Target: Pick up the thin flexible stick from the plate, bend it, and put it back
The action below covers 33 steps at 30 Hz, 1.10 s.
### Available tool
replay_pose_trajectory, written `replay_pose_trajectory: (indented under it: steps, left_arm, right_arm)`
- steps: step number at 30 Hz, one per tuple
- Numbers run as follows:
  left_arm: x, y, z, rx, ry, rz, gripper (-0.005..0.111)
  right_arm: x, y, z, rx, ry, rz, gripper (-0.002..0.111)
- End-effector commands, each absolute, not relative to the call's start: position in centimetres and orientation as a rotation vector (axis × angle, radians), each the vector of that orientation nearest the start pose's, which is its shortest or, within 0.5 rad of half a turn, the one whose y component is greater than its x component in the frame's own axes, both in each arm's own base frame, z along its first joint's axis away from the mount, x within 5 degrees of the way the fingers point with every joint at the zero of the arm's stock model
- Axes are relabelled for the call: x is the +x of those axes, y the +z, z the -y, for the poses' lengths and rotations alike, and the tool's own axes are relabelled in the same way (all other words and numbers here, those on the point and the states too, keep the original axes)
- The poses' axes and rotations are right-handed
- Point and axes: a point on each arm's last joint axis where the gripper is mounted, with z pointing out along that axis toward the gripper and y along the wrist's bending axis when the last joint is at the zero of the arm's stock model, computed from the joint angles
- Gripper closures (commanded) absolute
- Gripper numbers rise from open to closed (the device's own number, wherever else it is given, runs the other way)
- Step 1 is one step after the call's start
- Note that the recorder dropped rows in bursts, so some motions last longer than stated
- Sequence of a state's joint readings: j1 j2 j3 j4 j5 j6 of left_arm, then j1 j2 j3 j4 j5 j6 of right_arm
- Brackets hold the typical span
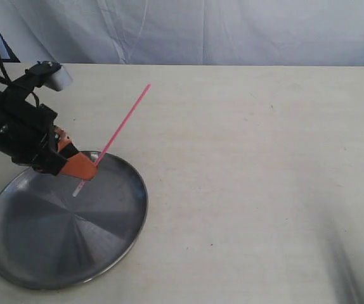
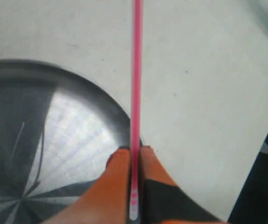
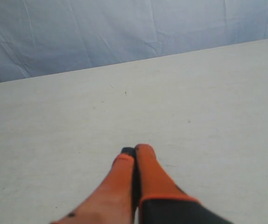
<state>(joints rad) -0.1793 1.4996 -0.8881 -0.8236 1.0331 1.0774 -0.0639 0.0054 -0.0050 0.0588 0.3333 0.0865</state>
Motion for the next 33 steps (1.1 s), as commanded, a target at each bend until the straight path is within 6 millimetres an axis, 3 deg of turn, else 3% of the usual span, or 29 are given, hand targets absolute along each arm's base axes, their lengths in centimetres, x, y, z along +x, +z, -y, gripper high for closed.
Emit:
replay_pose_trajectory:
  steps: [1, 3, 5, 7, 10, 13, 15, 17, 21, 27, 29, 33]
  left_arm:
    - [23.9, 24.3, 10.8, 1.099, -0.969, -2.381, 0.107]
    - [23.8, 24.6, 10.9, 1.106, -0.981, -2.360, 0.107]
    - [23.6, 25.0, 11.0, 1.114, -1.003, -2.327, 0.107]
    - [23.4, 25.4, 11.3, 1.124, -1.046, -2.288, 0.107]
    - [23.4, 25.6, 11.5, 1.121, -1.080, -2.250, 0.107]
    - [23.5, 25.8, 11.6, 1.120, -1.096, -2.225, 0.107]
    - [23.3, 25.9, 11.8, 1.125, -1.114, -2.218, 0.107]
    - [23.1, 25.9, 12.3, 1.159, -1.122, -2.205, 0.107]
    - [22.2, 25.9, 13.9, 1.245, -1.146, -2.162, 0.107]
    - [21.8, 25.8, 15.4, 1.290, -1.112, -2.135, 0.107]
    - [21.7, 25.8, 15.5, 1.295, -1.110, -2.134, 0.107]
    - [21.7, 25.8, 15.5, 1.293, -1.111, -2.134, 0.107]
  right_arm:
    - [5.4, 18.5, 0.3, 0.158, 0.045, -1.792, 0.108]
    - [5.5, 18.9, 0.5, 0.107, -0.022, -1.744, 0.108]
    - [5.6, 20.1, 0.4, 0.148, 0.035, -1.610, 0.108]
    - [5.6, 21.7, 0.4, 0.347, 0.272, -1.408, 0.108]
    - [4.9, 23.7, 1.3, 0.551, 0.488, -1.097, 0.108]
    - [4.3, 24.6, 2.3, 0.742, 0.700, -0.863, 0.108]
    - [4.4, 24.4, 2.3, 0.840, 0.863, -0.811, 0.108]
    - [4.7, 24.0, 1.9, 0.890, 0.953, -0.855, 0.108]
    - [5.3, 22.8, 0.6, 0.975, 1.035, -1.105, 0.108]
    - [4.9, 25.8, 0.2, 0.812, 0.935, -1.175, 0.106]
    - [5.3, 27.2, 0.0, 0.738, 0.894, -1.223, 0.098]
    - [7.1, 29.0, -0.6, 0.632, 0.856, -1.361, 0.068]
